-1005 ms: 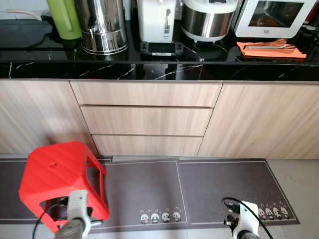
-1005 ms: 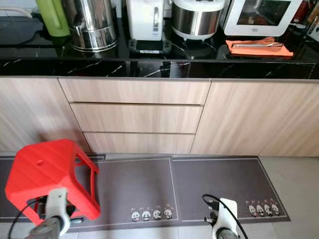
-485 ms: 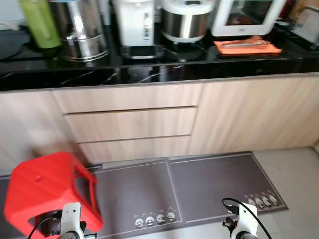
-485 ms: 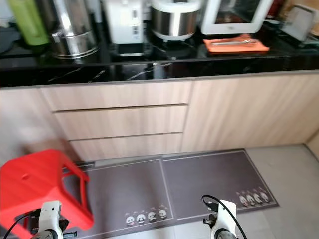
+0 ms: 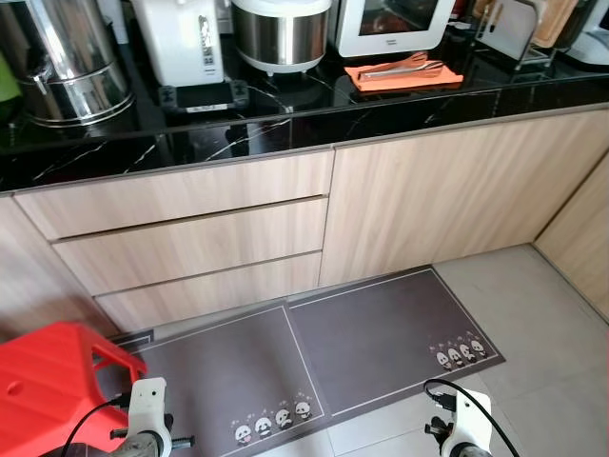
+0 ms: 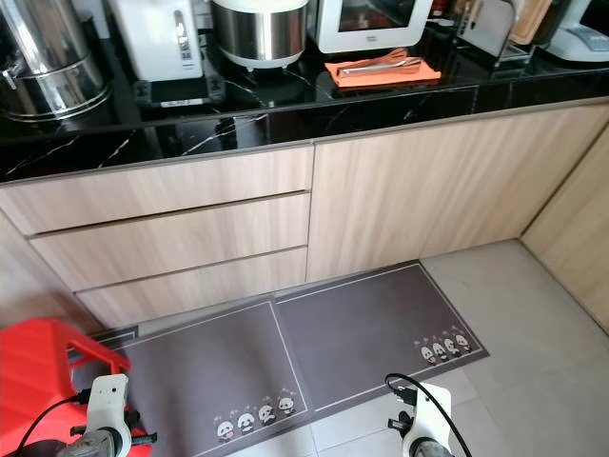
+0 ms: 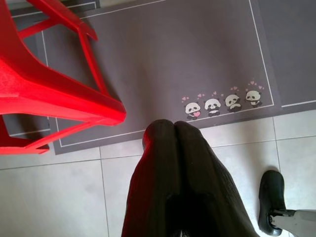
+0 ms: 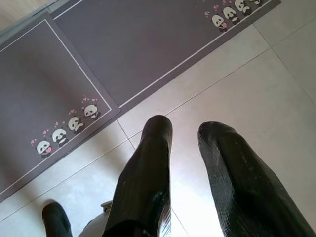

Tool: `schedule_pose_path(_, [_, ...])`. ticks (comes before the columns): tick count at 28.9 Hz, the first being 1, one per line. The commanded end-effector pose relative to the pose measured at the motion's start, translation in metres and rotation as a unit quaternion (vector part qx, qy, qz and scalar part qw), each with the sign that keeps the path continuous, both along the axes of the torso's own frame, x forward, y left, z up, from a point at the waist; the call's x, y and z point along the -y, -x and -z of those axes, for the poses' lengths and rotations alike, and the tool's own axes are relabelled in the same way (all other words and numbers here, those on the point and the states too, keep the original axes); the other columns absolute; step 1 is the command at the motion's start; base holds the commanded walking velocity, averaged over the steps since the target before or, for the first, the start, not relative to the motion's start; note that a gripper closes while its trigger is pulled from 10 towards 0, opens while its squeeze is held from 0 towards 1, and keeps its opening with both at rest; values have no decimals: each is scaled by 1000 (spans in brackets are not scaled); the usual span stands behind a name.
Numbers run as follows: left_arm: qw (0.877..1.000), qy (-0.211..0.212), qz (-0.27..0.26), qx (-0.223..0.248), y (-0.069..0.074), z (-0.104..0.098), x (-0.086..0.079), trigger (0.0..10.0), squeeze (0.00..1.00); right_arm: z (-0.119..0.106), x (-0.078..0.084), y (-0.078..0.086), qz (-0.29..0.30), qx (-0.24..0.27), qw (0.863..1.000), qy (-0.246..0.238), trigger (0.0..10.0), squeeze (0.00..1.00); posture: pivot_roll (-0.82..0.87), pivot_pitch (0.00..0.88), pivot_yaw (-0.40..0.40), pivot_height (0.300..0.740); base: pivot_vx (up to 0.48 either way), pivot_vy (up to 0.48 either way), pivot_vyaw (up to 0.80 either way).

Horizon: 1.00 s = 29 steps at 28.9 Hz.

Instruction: Kitchen organization

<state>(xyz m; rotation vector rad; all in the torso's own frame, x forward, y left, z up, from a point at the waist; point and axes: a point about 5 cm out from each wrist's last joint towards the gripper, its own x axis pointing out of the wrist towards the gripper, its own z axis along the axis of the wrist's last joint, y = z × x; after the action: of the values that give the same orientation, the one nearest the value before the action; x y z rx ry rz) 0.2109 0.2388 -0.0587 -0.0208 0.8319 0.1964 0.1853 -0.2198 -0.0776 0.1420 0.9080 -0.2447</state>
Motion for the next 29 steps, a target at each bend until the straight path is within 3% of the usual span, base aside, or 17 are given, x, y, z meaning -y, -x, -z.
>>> schedule_pose_path(1, [1000, 9, -13, -19, 6, 5, 1, 10000, 0, -1, 3, -1, 4, 1, 1000, 1, 10000, 0, 82, 0, -16, 740, 0, 0, -663])
schedule_pose_path(8, [1000, -1, 2, -15, 3, 4, 5, 10000, 0, -1, 3, -1, 3, -2, 1000, 1, 10000, 0, 88, 0, -19, 740, 0, 0, -659])
schedule_pose_path(11, [1000, -15, 18, -15, 2, 3, 5, 10000, 0, -2, 4, -2, 2, -1, 1000, 1, 10000, 0, 88, 0, -19, 740, 0, -480, -663])
schedule_pose_path(15, [1000, 1, -11, -11, 2, 3, 5, 10000, 0, -2, 4, -2, 2, 0, 1000, 1, 10000, 0, 88, 0, -19, 740, 0, -120, -661])
schedule_pose_path(19, [1000, -10, 22, -18, 7, 7, 9, 10000, 0, -2, 5, -3, 0, -1, 1000, -1, 10000, 0, 98, 0, -19, 740, 0, -93, -663])
schedule_pose_path(24, [1000, -3, 15, -15, 7, 7, 10, 10000, 0, -2, 4, -2, 0, -2, 1000, -2, 10000, 0, 100, 0, -19, 740, 0, -358, -663])
schedule_pose_path(29, [999, -17, 32, -15, 10, 6, 1, 10000, 0, -1, 3, -2, -2, -3, 1000, -4, 10000, 0, 104, 0, -15, 740, 0, -135, -661])
